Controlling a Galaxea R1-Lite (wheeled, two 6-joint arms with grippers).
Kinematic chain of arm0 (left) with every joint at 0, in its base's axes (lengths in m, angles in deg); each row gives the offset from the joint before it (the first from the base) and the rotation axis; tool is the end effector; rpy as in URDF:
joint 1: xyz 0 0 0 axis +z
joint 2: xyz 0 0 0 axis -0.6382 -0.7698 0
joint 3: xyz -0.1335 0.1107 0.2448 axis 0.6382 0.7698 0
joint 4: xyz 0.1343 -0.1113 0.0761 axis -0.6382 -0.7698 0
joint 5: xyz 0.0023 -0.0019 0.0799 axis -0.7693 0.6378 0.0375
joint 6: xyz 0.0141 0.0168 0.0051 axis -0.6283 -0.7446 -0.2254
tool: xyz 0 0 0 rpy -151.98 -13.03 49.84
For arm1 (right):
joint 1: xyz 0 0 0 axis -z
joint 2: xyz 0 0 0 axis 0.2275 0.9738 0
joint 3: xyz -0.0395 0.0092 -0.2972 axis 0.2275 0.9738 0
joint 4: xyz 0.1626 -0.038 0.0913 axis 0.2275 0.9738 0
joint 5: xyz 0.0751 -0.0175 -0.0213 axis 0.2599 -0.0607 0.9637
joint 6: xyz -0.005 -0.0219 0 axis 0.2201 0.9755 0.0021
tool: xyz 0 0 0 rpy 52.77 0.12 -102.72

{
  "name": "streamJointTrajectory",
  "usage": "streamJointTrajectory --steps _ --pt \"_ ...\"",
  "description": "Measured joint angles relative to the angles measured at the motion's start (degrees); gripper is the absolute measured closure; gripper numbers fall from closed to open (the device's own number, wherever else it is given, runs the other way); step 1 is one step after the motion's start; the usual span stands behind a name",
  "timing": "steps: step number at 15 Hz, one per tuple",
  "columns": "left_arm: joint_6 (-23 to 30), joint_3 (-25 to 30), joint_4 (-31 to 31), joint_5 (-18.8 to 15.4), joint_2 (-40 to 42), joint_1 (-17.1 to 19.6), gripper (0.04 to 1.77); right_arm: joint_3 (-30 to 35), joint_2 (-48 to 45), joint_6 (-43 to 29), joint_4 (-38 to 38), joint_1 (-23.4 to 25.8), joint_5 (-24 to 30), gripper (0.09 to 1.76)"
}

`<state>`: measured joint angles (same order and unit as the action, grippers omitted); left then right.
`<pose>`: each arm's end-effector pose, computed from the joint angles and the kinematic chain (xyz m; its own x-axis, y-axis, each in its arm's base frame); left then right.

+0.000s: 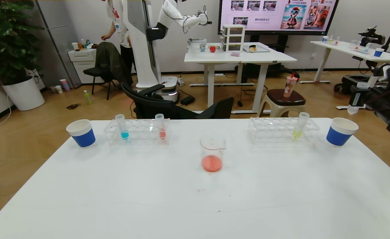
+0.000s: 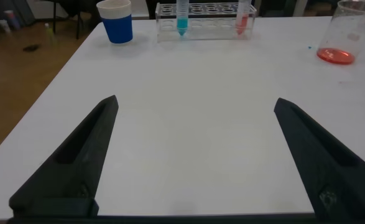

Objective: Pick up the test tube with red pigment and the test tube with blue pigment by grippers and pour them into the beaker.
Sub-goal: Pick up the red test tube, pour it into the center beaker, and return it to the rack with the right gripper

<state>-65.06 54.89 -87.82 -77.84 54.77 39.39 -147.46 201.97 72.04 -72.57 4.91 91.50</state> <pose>-0.0230 -0.0002 0.0752 0.9998 -0.0200 -0.0016 0.0200 0.9997 0.0152 0.4018 -0.1303 0.1822 0.9598 -0.2772 0.0451 0.2798 0.9577 -0.0676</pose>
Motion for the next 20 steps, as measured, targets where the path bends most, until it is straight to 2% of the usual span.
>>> streamJointTrajectory --steps 4,9,15,16,18,19,20 --pt "0.0 0.0 0.0 0.0 0.0 0.0 0.06 0.7 4.1 -0.2 -1.4 1.5 0.4 1.35" --pt "0.0 0.0 0.0 0.0 0.0 0.0 0.06 4.0 8.0 -0.4 -8.3 1.1 0.6 1.35" --pt "0.0 0.0 0.0 0.0 0.0 0.0 0.06 5.2 9.4 -1.9 -8.5 0.3 0.7 1.32" --pt "0.0 0.0 0.0 0.0 0.0 0.0 0.06 5.5 9.4 -1.9 -8.5 0.3 1.0 1.17" --pt "0.0 0.0 0.0 0.0 0.0 0.0 0.06 5.8 9.1 -1.9 -8.5 0.3 1.2 0.47" --pt "0.0 0.0 0.0 0.0 0.0 0.0 0.06 5.9 8.9 -1.9 -8.6 0.2 1.3 0.22" --pt "0.0 0.0 0.0 0.0 0.0 0.0 0.06 5.9 8.5 -1.9 -8.5 0.0 1.5 0.11"
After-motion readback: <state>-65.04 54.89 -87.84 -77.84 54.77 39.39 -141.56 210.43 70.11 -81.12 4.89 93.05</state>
